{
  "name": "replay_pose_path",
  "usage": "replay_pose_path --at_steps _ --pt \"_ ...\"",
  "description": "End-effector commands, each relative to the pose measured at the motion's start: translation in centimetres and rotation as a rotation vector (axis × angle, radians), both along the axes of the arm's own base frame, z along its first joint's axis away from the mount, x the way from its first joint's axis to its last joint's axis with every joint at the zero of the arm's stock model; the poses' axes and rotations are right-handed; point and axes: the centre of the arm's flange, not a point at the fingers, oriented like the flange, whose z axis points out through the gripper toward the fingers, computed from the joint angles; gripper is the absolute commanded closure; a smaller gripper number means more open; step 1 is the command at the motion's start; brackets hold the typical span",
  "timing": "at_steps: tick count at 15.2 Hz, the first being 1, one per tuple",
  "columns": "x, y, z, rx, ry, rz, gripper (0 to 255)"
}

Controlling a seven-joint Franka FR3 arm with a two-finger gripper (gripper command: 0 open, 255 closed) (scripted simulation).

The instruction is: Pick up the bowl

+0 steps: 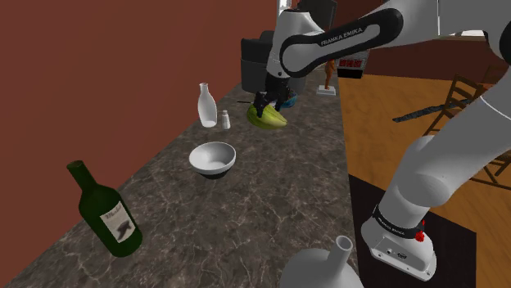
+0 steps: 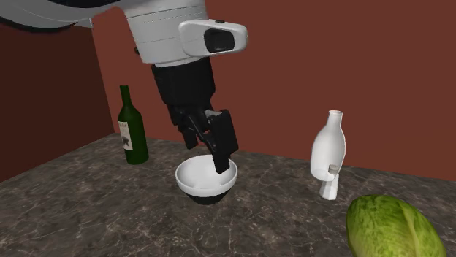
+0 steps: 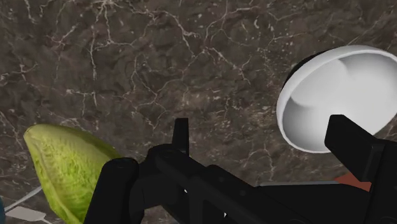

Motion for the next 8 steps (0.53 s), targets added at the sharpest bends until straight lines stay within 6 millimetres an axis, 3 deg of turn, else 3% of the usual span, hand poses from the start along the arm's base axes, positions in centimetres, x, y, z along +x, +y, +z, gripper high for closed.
replay_pose_path --at_steps 1,8 --pt "1.7 0.9 -1.7 0.003 -0.001 0.007 0" --pt "7.9 4.4 -7.5 0.012 -0.003 0.032 0"
